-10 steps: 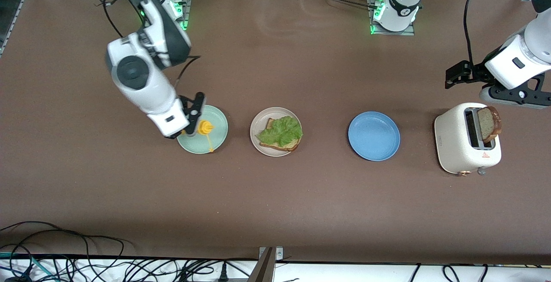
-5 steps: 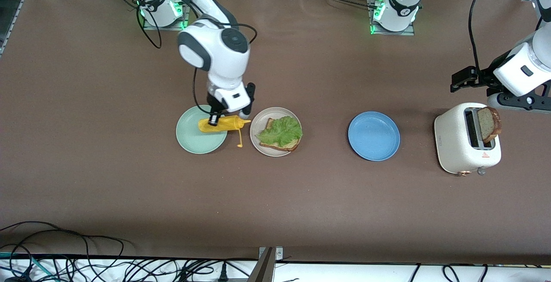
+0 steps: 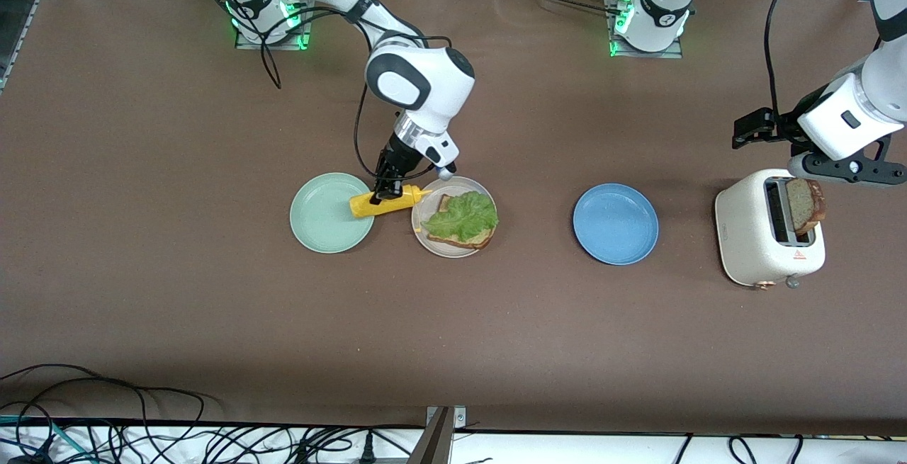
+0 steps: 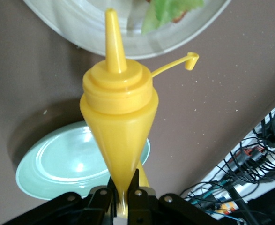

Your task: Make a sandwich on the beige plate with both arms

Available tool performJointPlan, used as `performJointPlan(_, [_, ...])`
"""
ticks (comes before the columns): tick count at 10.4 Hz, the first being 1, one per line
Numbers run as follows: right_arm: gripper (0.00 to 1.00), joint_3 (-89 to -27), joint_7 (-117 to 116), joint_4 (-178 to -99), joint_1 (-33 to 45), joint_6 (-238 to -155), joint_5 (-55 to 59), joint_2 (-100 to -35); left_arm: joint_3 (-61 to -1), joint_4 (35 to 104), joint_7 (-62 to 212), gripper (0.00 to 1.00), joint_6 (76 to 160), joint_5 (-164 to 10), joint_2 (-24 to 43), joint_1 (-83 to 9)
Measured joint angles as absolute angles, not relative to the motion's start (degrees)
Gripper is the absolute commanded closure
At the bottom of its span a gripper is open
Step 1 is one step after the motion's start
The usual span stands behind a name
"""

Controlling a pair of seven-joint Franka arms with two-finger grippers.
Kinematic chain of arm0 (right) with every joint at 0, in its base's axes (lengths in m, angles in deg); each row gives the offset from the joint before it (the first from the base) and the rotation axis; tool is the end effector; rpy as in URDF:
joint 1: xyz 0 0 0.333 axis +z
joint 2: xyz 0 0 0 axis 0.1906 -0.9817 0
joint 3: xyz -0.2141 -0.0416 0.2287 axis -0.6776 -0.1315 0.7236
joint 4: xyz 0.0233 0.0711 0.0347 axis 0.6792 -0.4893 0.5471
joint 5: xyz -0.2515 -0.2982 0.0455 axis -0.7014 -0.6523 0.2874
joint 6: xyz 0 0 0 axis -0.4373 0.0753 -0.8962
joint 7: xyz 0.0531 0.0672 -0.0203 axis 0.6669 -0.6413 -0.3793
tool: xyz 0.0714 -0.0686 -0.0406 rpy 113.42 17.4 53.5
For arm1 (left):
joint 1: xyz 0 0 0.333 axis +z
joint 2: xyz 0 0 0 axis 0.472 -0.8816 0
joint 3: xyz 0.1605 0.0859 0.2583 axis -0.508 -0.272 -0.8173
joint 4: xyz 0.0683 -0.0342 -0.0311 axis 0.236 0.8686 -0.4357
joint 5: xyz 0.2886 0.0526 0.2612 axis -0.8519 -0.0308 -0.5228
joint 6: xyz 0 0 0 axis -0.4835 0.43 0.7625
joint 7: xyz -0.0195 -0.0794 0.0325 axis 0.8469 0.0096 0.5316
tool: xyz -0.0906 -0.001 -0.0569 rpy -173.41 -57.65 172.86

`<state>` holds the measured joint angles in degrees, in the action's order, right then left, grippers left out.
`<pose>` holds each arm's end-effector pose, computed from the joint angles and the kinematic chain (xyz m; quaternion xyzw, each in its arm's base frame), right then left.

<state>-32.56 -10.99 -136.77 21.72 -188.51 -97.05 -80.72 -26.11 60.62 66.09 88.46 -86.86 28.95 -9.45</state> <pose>0.4644 0.4597 0.2287 0.5950 0.7009 -0.0456 0.3907 0.5737 -0.0304 0.5608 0.9952 -0.0579 -0.0784 0.0108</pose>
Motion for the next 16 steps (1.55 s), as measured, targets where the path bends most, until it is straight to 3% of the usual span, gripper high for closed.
performJointPlan(4, [1.0, -33.58, -10.37, -132.87, 21.67, -186.84, -96.59, -81.88, -24.06, 60.16, 66.04, 0.0, 88.45, -86.86, 29.1, -9.61])
performJointPlan(6, [1.0, -34.26, -17.63, -128.74, 17.13, -185.48, -84.76, -78.86, -24.33, 60.03, 66.04, 0.0, 88.45, -86.97, 29.16, -9.46])
performJointPlan(10, [1.0, -34.66, -45.48, -127.65, -1.62, -185.05, -55.14, -67.61, -24.16, 59.98, 66.07, 0.0, 88.46, -89.82, 29.61, -9.54])
performJointPlan(13, [1.0, -35.12, -65.28, -130.68, -14.23, -184.69, -35.79, -65.17, -24.65, 60.0, 66.1, 0.0, 88.49, -91.69, 29.51, -9.24])
performJointPlan(16, [1.0, -35.68, -84.6, -136.38, -26.8, -184.37, -23.83, -64.83, -25.24, 60.11, 66.1, 0.0, 88.84, -95.95, 28.76, -8.72])
